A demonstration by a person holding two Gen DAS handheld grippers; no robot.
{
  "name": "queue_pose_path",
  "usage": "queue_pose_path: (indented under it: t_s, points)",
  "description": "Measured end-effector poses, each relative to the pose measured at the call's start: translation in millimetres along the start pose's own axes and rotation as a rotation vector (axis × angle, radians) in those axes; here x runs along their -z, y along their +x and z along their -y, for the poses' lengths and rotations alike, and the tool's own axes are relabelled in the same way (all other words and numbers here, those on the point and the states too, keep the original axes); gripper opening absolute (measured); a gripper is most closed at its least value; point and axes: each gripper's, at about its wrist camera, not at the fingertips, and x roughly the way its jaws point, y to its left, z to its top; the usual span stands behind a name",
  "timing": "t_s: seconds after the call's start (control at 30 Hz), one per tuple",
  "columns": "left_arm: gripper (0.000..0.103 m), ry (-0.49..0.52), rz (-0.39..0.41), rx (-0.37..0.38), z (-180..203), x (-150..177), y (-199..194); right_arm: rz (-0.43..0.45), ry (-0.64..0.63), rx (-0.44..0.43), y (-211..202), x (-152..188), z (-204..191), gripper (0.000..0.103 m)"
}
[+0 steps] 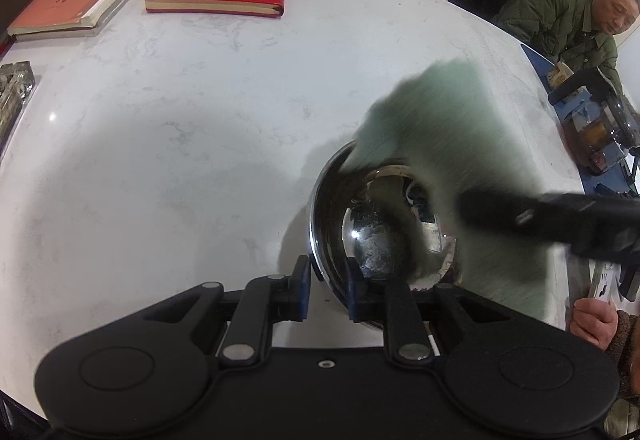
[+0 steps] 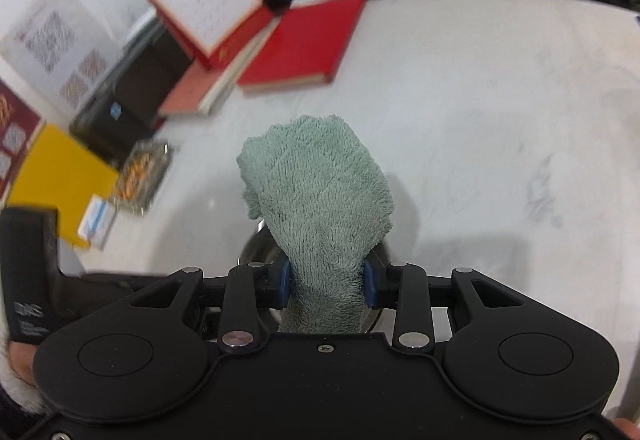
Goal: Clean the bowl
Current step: 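Lift the green towel with the right tool and lower it into the bowl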
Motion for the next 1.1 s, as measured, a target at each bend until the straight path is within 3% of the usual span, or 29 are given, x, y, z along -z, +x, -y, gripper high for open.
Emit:
queue_pose_path:
  t_s: [0.27, 0.43, 0.5, 0.63, 0.73, 0.77, 0.8, 0.87, 1.03, 1.1]
  points:
    - [0.016, -0.003, -0.001, 0.002, -1, -1, -2, -0.091, -0.077, 0.029, 24, 9, -15, 0.043]
    - [0.017, -0.009, 0.002, 0.007, -3, 0, -3, -0.102, -0.063, 0.019, 28, 8, -15, 0.049]
    - [0.017, -0.002, 0.005, 0.004, -2, 0, -4, -0.092, -0.042, 0.009, 21, 7, -14, 0.059]
    - [0.017, 0.021, 0.007, -0.007, 0, -1, -4, -0.010, -0.039, -0.002, -10, 2, -19, 0.065]
    - [0.017, 0.047, 0.012, -0.021, 2, -2, -4, 0.116, -0.034, 0.003, -41, -3, -23, 0.066]
    - [0.017, 0.059, 0.014, -0.026, 3, -2, -4, 0.182, -0.025, 0.011, -52, -2, -23, 0.073]
    - [0.017, 0.067, 0.016, -0.029, 4, -2, -4, 0.265, -0.012, 0.023, -64, -1, -23, 0.091]
    - [0.017, 0.078, 0.019, -0.035, 5, -2, -3, 0.339, 0.017, 0.033, -72, 1, -20, 0.103]
    - [0.017, 0.033, 0.027, -0.009, -2, -2, -3, 0.323, 0.017, 0.054, -72, 4, -10, 0.097]
    - [0.017, 0.023, 0.037, -0.006, -5, -3, -4, 0.298, -0.056, 0.098, -67, 2, -16, 0.084]
